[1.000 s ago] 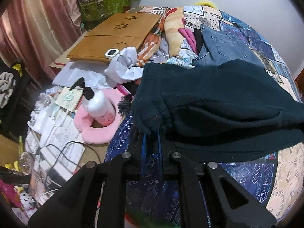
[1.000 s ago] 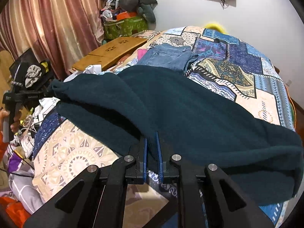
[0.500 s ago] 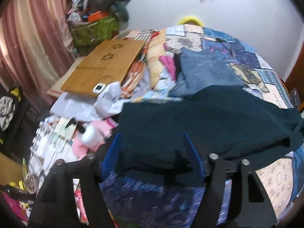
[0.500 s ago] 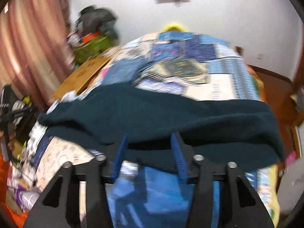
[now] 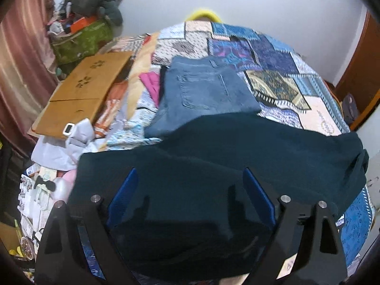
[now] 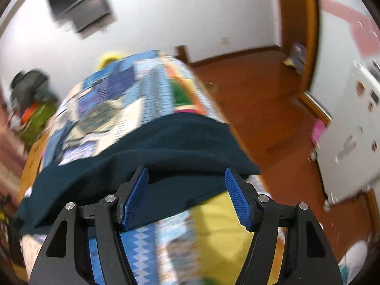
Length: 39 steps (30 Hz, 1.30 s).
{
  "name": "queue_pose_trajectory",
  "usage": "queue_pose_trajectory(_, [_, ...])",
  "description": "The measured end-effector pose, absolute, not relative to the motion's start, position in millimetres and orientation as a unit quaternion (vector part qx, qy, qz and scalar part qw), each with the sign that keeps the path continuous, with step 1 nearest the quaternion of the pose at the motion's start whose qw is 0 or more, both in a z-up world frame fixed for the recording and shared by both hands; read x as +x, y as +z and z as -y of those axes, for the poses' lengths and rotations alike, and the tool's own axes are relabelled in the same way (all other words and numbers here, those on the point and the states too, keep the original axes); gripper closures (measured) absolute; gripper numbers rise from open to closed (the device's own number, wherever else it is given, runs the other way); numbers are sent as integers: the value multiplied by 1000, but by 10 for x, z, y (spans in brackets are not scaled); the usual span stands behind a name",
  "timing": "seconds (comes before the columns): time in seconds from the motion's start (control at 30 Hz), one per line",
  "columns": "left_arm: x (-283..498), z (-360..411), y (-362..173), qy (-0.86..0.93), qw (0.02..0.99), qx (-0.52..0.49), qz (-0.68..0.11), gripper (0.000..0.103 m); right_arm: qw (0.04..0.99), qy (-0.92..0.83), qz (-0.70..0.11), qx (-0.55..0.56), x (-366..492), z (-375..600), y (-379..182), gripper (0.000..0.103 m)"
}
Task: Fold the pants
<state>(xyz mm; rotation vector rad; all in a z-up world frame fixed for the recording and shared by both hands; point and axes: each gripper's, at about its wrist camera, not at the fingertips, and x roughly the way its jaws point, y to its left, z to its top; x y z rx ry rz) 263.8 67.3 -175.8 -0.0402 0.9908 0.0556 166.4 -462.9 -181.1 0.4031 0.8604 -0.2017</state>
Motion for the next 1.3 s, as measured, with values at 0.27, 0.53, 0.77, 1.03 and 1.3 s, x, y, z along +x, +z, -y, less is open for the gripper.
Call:
queue_pose_trajectory(0.27, [2739,-397,-2082,31,864,19,-503,13,834,-114,-460,283,1986,5052,-2207,40])
queue_pose_trajectory(0.53, [2697,-369,-2220,42,860,29,-507,10,788,-81,-493,360,2143,5139,-2579,40])
queue_pose_trajectory(0.77, [2689,-386,-2240,47,860,18,-509,9,779,-63,-493,382,2127,5215,-2669,65])
queue_pose_trajectory(1.03, [2645,-348,-2203,42,859,19,-509,9,823,-75,-473,306,2202,5129,-2367,92])
queue_pose_trajectory(1.3, [2542,-196,-2075,17,863,30,-504,9,887,-84,-403,211,2185,5216,-1644,94])
